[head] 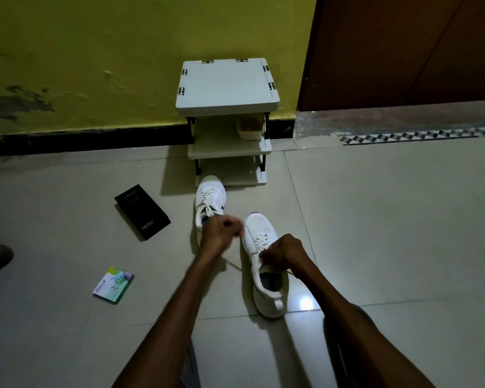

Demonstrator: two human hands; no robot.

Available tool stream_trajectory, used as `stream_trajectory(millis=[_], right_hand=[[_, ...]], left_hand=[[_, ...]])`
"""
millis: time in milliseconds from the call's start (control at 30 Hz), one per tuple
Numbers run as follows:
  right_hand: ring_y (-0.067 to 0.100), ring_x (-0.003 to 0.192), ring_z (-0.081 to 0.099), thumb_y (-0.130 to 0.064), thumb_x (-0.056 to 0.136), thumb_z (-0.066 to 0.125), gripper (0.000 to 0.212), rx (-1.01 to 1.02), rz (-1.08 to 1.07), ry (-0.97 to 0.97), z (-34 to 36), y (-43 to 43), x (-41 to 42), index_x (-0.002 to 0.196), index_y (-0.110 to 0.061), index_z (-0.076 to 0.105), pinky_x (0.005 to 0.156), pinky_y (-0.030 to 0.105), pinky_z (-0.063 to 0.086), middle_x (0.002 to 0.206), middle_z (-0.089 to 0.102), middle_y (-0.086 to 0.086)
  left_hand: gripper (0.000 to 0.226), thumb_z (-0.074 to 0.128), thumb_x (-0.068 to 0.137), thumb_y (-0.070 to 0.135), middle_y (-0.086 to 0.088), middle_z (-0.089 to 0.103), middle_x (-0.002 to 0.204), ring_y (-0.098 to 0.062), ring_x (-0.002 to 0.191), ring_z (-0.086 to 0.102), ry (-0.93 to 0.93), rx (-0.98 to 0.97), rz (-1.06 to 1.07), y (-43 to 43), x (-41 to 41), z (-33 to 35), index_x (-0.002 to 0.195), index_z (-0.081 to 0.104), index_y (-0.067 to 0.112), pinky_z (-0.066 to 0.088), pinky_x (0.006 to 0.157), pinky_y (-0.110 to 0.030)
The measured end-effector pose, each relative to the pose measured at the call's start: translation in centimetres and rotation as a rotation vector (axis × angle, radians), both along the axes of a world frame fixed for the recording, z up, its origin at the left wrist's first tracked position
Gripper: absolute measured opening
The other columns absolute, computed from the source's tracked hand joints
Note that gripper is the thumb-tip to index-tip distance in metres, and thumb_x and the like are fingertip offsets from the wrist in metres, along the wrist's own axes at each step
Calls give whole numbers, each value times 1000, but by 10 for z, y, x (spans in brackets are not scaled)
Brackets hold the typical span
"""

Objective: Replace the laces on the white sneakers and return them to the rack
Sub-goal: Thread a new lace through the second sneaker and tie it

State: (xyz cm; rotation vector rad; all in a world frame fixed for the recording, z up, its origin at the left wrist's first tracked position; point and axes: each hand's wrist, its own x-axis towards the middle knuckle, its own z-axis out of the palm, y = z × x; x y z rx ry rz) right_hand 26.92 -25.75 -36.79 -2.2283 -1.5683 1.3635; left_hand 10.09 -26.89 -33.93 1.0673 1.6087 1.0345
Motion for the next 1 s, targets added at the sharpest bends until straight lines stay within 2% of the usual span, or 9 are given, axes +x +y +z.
stream_trajectory(millis=[200, 267, 300, 367, 433, 500, 700, 900, 1000], right_hand=[[20, 68, 66, -35, 59, 84, 35, 19, -29, 33, -3, -1, -1, 69, -14, 57, 51, 22, 46, 78, 65, 8], [19, 66, 60, -35, 63, 82, 36, 21, -18, 30, -2, -1, -1, 64, -17, 50, 48, 20, 40, 75, 60, 5], [19, 65, 59, -34, 63, 82, 36, 22, -24, 40, -3, -1, -1, 64, -17, 50, 48, 21, 40, 75, 59, 5], [18, 61, 60, -31, 62, 82, 33, 23, -32, 55, -3, -2, 1, 67, -14, 54, 46, 20, 41, 74, 61, 5], [17, 62, 65, -29, 60, 82, 31, 23, -37, 62, -5, -3, 2, 74, -9, 63, 46, 21, 47, 77, 67, 6], [21, 70, 70, -28, 59, 80, 35, 30, -38, 69, -8, -3, 3, 82, -5, 69, 57, 28, 58, 82, 71, 10], [22, 73, 71, -29, 60, 81, 36, 47, -33, 83, -8, -3, 2, 85, -5, 71, 63, 30, 61, 83, 71, 11], [19, 58, 64, -21, 61, 79, 25, 50, -45, 113, -5, -6, 3, 71, -6, 63, 50, 25, 53, 74, 66, 10], [22, 62, 69, -21, 62, 81, 28, 61, -57, 127, -8, -5, 4, 76, -1, 67, 59, 32, 61, 75, 69, 11]], left_hand=[[7, 57, 96, 11, 0, 74, 82, -13, 85, 69, -877, 296, 226, 26, -30, 99, 95, 64, 11, 56, 90, -37], [9, 51, 98, 8, -1, 70, 81, -10, 75, 68, -1102, 291, 165, 23, -20, 104, 94, 59, 10, 60, 80, -34], [13, 48, 98, 3, 0, 66, 75, -7, 62, 63, -1030, 238, 139, 20, -12, 100, 91, 56, 11, 59, 63, -25], [21, 44, 94, -3, -2, 58, 70, -9, 48, 49, -432, 117, 33, 16, 2, 75, 85, 51, 15, 41, 41, -18], [16, 47, 93, 6, -8, 64, 80, -21, 63, 59, 375, 5, -187, 11, 9, 37, 90, 55, 19, 48, 52, -29], [17, 53, 93, 15, -10, 67, 102, -28, 89, 65, 769, -144, -428, 1, 13, 7, 107, 60, 22, 53, 76, -35], [19, 51, 93, 18, -14, 69, 104, -31, 101, 63, 877, -204, -585, -16, 25, -25, 100, 64, 5, 46, 77, -34], [26, 55, 94, 4, -5, 58, 56, -8, 41, 44, -19, -136, -321, -7, 15, 16, 70, 61, 11, 35, 43, -18], [24, 53, 97, 6, -4, 55, 57, -5, 40, 37, -105, -94, -338, -4, 9, 34, 75, 60, 10, 28, 40, -14]])
